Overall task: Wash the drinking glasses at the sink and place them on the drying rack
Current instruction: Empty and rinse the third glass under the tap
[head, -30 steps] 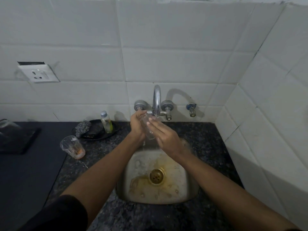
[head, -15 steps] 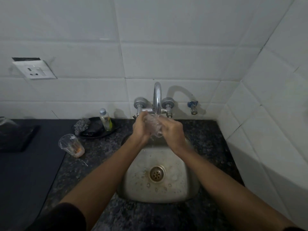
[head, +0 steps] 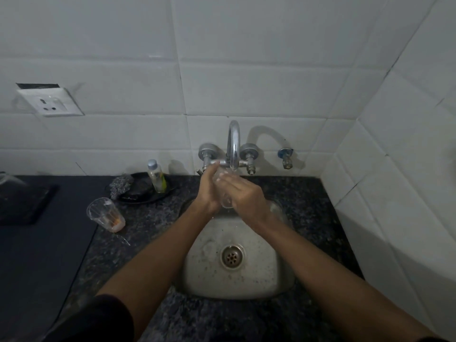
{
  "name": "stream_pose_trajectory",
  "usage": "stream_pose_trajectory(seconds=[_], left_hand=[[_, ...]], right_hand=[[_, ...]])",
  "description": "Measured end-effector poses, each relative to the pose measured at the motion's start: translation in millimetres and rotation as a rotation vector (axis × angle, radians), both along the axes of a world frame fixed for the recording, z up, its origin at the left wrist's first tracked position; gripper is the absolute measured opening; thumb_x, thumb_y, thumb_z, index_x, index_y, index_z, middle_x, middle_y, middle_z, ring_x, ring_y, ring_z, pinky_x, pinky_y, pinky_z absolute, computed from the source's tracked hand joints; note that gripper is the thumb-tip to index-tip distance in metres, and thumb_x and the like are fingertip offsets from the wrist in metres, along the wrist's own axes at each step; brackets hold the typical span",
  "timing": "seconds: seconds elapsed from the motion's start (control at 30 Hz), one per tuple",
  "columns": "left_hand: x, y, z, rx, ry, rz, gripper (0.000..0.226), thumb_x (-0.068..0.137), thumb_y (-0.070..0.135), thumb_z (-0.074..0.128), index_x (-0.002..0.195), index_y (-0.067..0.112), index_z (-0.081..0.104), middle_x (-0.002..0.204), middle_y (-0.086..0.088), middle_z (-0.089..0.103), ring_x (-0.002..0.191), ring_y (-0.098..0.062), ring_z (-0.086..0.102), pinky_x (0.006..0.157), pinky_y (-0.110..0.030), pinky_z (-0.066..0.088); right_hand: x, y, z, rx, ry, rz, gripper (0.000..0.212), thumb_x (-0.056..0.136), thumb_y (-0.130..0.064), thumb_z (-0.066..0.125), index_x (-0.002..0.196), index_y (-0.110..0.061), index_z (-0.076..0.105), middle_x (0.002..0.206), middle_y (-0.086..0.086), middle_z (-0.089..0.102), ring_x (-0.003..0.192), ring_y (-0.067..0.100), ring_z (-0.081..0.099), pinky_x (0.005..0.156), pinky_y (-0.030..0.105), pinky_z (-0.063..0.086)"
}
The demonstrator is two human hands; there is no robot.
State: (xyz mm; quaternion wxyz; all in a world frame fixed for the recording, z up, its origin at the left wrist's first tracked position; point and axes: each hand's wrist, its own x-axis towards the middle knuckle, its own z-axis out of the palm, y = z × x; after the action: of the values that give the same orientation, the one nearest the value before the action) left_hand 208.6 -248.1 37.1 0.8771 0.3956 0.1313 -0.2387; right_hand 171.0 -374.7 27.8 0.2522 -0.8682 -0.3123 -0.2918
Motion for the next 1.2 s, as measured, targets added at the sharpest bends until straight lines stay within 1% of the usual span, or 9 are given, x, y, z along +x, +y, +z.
stream_pose_trajectory(seconds=[0.1, 0.2, 0.3, 0.4, 0.6, 0.73, 0.93, 1.1, 1.2], left_hand=[[8, 5, -1, 0.123, -0.022, -0.029, 0.046, 0.095, 0.051, 0.067, 0.073, 0.011, 0.071, 0.067, -0.001, 0.065, 0.060, -0.015, 0.067, 0.053, -0.025, 0.054], [22, 9, -19, 0.210, 0.048, 0.144, 0.054, 0.070, 0.043, 0.089, 0.103, 0.003, 0.071, 0.086, -0.009, 0.072, 0.074, -0.023, 0.072, 0.062, -0.032, 0.057], [21, 10, -31, 0.153, 0.100, 0.231, 0.059, 0.077, 0.040, 0.087, 0.118, 0.001, 0.068, 0.107, -0.016, 0.074, 0.091, -0.028, 0.074, 0.075, -0.038, 0.060], [11, 1, -20, 0.118, 0.070, 0.120, 0.077, 0.098, 0.067, 0.050, 0.129, -0.002, 0.064, 0.129, -0.023, 0.068, 0.113, -0.032, 0.070, 0.101, -0.047, 0.055], [13, -8, 3, 0.144, 0.074, -0.092, 0.037, 0.102, 0.030, 0.056, 0.069, 0.013, 0.062, 0.062, 0.003, 0.059, 0.057, -0.011, 0.060, 0.053, -0.022, 0.052], [5, -7, 1, -0.054, 0.001, -0.010, 0.026, 0.095, 0.027, 0.054, 0.077, 0.013, 0.065, 0.070, 0.001, 0.061, 0.064, -0.013, 0.058, 0.061, -0.026, 0.051], [5, -6, 9, 0.026, 0.021, -0.093, 0.053, 0.105, 0.039, 0.052, 0.059, 0.016, 0.064, 0.055, 0.006, 0.057, 0.050, -0.008, 0.058, 0.048, -0.019, 0.049], [0, -8, 8, -0.074, -0.015, 0.033, 0.032, 0.096, 0.037, 0.057, 0.082, 0.011, 0.070, 0.073, -0.001, 0.064, 0.067, -0.016, 0.063, 0.060, -0.028, 0.054], [-2, -6, 3, -0.104, 0.016, 0.024, 0.035, 0.091, 0.047, 0.063, 0.082, 0.013, 0.066, 0.075, -0.001, 0.062, 0.071, -0.017, 0.063, 0.066, -0.031, 0.054]], right_hand=[[6, -20, -2, -0.224, -0.209, 0.099, 0.027, 0.089, 0.003, 0.073, 0.117, 0.004, 0.075, 0.122, 0.020, 0.073, 0.118, 0.031, 0.070, 0.108, 0.041, 0.053], [2, -13, -9, 0.002, -0.070, -0.011, 0.036, 0.087, 0.001, 0.078, 0.123, 0.003, 0.073, 0.127, 0.018, 0.072, 0.122, 0.027, 0.069, 0.110, 0.034, 0.051], [-1, -4, -7, 0.218, 0.056, -0.126, 0.044, 0.085, 0.000, 0.078, 0.129, 0.001, 0.070, 0.129, 0.017, 0.071, 0.123, 0.021, 0.067, 0.113, 0.017, 0.042], [7, -16, -7, 0.030, -0.014, -0.120, 0.045, 0.083, -0.002, 0.083, 0.126, 0.000, 0.072, 0.126, 0.017, 0.073, 0.118, 0.025, 0.071, 0.107, 0.030, 0.053], [9, -20, -14, -0.240, -0.173, 0.040, 0.029, 0.084, 0.005, 0.078, 0.113, 0.002, 0.076, 0.121, 0.019, 0.074, 0.116, 0.032, 0.071, 0.103, 0.045, 0.056], [4, -7, -2, 0.117, 0.001, -0.075, 0.027, 0.090, 0.000, 0.070, 0.117, 0.000, 0.075, 0.123, 0.015, 0.074, 0.119, 0.024, 0.070, 0.107, 0.035, 0.053], [10, -19, -10, -0.260, -0.165, 0.115, 0.028, 0.088, 0.003, 0.071, 0.115, 0.003, 0.075, 0.124, 0.021, 0.073, 0.120, 0.033, 0.069, 0.108, 0.044, 0.053], [1, -2, -1, 0.195, 0.252, -0.131, 0.044, 0.088, 0.017, 0.061, 0.126, 0.000, 0.072, 0.131, 0.018, 0.070, 0.125, 0.034, 0.064, 0.112, 0.033, 0.047], [3, -4, 1, 0.013, 0.120, -0.053, 0.041, 0.088, 0.011, 0.068, 0.128, 0.003, 0.069, 0.133, 0.020, 0.068, 0.127, 0.031, 0.065, 0.114, 0.035, 0.046]])
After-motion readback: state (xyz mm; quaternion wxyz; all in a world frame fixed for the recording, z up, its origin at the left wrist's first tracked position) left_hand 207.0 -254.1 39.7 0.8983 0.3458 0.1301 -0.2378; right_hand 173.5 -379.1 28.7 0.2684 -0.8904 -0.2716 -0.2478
